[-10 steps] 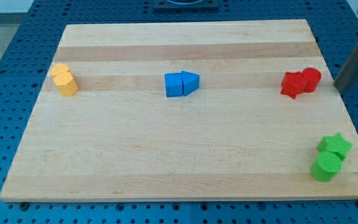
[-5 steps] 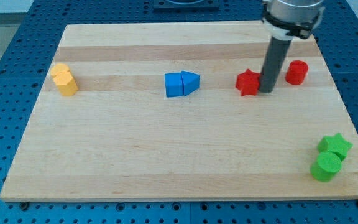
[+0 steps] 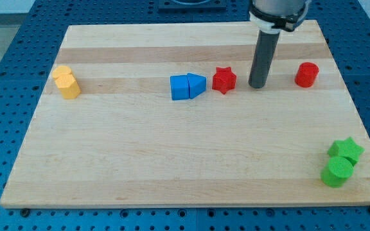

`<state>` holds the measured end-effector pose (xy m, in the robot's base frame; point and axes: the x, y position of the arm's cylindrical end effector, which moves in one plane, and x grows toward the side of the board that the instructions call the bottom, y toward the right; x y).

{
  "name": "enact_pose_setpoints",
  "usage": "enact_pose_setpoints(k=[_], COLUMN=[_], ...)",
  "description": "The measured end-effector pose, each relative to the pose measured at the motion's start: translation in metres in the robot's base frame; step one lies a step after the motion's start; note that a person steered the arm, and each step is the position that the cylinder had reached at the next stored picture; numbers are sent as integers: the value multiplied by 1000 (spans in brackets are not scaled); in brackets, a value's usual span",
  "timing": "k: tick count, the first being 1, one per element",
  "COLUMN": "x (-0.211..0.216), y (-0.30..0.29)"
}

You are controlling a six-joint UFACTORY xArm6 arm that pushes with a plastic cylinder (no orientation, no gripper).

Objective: Push the red star into the blue triangle

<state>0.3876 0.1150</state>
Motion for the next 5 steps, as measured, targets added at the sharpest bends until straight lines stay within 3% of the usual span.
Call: enact_pose_setpoints(k=[2,3,5], x=[0,0,32], y=[-65,-68,35])
